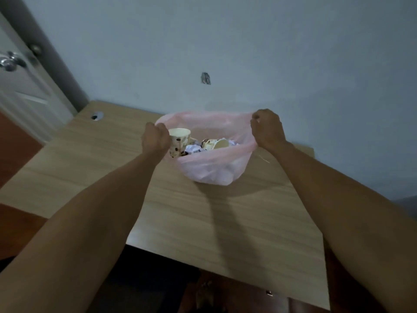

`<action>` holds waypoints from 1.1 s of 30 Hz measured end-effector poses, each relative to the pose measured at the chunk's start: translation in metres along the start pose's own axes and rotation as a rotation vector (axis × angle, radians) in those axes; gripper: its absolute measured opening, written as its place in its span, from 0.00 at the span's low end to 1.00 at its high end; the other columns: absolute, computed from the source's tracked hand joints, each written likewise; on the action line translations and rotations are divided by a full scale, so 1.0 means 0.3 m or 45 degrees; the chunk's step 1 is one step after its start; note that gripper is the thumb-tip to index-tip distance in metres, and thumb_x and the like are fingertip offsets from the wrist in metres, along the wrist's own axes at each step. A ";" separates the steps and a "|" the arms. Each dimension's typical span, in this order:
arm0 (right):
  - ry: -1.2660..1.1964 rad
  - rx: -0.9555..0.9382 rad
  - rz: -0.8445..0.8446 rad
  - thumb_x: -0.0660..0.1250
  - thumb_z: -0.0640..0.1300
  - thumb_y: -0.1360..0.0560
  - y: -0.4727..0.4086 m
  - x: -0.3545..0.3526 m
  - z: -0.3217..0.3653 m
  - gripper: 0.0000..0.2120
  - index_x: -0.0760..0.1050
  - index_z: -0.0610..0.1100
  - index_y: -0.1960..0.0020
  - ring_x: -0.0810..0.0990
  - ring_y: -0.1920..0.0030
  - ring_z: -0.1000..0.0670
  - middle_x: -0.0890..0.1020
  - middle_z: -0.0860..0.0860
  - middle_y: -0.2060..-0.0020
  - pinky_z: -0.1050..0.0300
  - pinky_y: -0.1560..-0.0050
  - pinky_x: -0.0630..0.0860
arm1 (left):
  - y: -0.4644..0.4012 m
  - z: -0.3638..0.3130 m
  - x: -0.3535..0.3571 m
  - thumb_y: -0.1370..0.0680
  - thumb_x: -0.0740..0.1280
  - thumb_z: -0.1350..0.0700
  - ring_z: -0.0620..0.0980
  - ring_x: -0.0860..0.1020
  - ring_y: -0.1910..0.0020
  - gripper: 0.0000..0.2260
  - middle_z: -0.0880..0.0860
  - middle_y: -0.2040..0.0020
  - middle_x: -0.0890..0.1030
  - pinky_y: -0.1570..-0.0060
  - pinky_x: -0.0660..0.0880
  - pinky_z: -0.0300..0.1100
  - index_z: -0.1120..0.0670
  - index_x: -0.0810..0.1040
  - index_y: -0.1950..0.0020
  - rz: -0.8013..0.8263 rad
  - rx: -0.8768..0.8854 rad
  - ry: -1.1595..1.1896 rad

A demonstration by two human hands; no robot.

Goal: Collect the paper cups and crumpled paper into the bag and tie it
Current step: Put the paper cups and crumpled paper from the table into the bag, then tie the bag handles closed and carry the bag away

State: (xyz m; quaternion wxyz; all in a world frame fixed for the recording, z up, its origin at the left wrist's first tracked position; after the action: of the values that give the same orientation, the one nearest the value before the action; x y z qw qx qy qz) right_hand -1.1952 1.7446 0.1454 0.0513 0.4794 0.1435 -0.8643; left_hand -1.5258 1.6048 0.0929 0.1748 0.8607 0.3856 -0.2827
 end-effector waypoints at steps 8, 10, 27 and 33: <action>0.229 0.443 0.209 0.65 0.33 0.23 0.107 -0.040 -0.105 0.24 0.65 0.37 0.28 0.74 0.35 0.33 0.68 0.35 0.32 0.44 0.36 0.73 | 0.028 -0.050 -0.154 0.21 0.60 0.55 0.66 0.83 0.52 0.05 0.63 0.47 0.78 0.56 0.83 0.61 0.54 0.68 0.47 -0.034 0.116 -0.265; 0.248 0.538 0.156 0.64 0.33 0.22 0.129 -0.058 -0.139 0.20 0.69 0.35 0.31 0.75 0.35 0.34 0.69 0.36 0.33 0.44 0.36 0.73 | 0.022 -0.047 -0.196 0.27 0.68 0.62 0.65 0.83 0.54 0.11 0.63 0.48 0.81 0.55 0.83 0.60 0.56 0.70 0.47 -0.024 0.123 -0.346; -0.367 0.871 -0.203 0.72 0.38 0.26 0.206 -0.085 0.095 0.22 0.73 0.34 0.34 0.82 0.54 0.42 0.81 0.38 0.45 0.54 0.61 0.77 | -0.211 -0.089 -0.388 0.25 0.72 0.67 0.49 0.79 0.79 0.09 0.59 0.59 0.80 0.82 0.76 0.40 0.57 0.78 0.48 0.567 0.273 -0.336; -0.186 0.778 -0.159 0.65 0.38 0.23 0.262 -0.092 0.139 0.18 0.76 0.34 0.34 0.76 0.36 0.36 0.76 0.35 0.35 0.52 0.37 0.73 | -0.293 -0.004 -0.405 0.22 0.63 0.66 0.54 0.80 0.76 0.06 0.63 0.64 0.82 0.83 0.76 0.44 0.66 0.77 0.57 0.512 0.081 -0.132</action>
State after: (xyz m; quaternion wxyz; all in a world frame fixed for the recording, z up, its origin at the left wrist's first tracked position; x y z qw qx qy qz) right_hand -1.1965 1.6558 0.1738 -0.1380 0.3997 -0.0975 -0.9010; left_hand -1.6583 1.5932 0.1620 0.2198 0.9098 0.1875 -0.2980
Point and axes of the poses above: each hand's wrist, its own y-axis away from the middle knuckle, its own x-axis out of the palm, z = x × y, the point moved 8 cm from there along -y, towards the middle knuckle
